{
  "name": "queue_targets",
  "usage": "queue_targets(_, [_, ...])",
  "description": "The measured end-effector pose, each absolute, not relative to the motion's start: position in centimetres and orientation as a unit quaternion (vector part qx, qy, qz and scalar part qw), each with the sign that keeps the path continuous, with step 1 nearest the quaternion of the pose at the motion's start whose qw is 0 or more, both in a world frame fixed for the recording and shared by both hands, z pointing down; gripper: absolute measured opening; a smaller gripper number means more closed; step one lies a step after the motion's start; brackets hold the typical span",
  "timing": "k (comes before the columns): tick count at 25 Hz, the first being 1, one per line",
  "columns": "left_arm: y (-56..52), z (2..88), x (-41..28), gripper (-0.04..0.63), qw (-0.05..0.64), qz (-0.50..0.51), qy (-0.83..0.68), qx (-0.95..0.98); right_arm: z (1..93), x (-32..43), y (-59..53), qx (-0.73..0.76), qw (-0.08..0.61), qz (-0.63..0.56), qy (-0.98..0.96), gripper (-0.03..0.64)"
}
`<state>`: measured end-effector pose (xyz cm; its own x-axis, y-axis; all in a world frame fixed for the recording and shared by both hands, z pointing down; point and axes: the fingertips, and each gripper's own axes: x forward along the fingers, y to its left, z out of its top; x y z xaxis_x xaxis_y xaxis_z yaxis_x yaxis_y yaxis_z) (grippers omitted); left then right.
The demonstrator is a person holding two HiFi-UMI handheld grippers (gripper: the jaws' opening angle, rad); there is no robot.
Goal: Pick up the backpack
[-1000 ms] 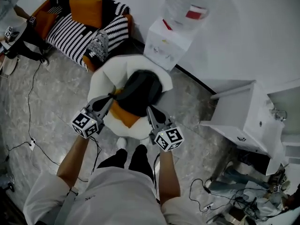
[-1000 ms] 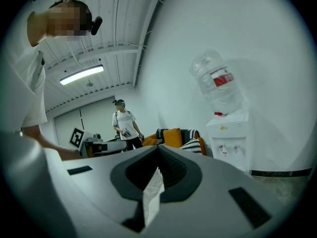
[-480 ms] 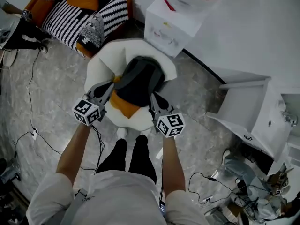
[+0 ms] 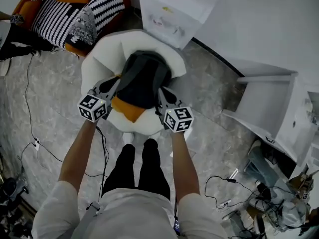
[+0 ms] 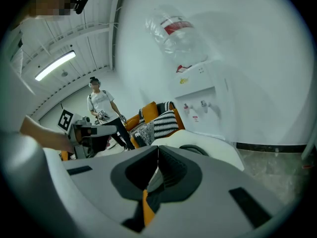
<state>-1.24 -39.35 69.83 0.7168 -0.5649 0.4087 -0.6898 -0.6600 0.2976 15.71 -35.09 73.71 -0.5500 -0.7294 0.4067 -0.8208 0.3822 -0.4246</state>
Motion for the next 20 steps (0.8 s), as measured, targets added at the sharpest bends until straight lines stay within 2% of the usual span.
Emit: queue_targets(20, [-44.1, 86.0, 0.5, 0.006, 0.217, 0.213, -0.329, 0.894, 89.1, 18.8, -38.1, 0.492, 0.117, 0.310, -0.805, 0.008])
